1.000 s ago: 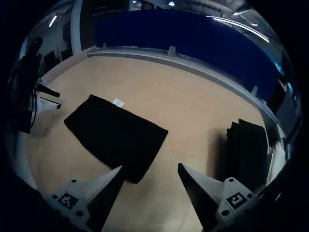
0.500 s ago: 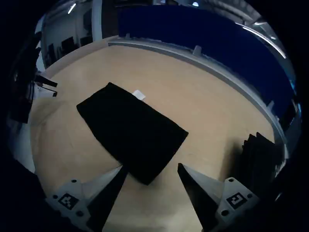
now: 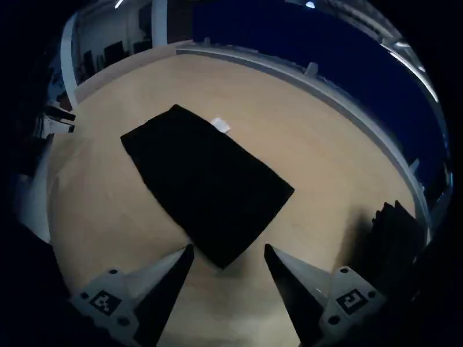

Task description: Fold towel

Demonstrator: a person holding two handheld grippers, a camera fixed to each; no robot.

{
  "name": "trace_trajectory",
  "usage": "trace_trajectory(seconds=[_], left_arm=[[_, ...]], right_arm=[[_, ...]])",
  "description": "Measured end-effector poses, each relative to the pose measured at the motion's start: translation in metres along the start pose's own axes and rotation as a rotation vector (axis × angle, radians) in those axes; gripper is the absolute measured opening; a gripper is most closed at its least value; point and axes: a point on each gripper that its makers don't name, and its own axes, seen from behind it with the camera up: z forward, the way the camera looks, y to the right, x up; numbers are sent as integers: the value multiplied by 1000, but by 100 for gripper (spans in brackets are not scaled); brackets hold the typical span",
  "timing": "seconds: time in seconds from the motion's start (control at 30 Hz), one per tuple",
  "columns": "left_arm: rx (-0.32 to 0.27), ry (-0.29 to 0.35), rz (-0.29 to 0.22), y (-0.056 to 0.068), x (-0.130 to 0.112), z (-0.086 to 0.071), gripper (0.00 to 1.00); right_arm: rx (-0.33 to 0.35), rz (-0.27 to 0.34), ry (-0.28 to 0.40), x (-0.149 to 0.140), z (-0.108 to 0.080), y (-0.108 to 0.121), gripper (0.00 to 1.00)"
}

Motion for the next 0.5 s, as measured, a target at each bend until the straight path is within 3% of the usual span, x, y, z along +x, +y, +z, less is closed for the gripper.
trace_trajectory(seconds=[0.33,0.5], left_arm=[[10,-23,-17,0,-21,-10,88],[5,-25,-24,2,-23,-12,88]], right_arm=[[40,11,-39,-23,8,-12,70],[52,15,-37,-24,9,-15,49]])
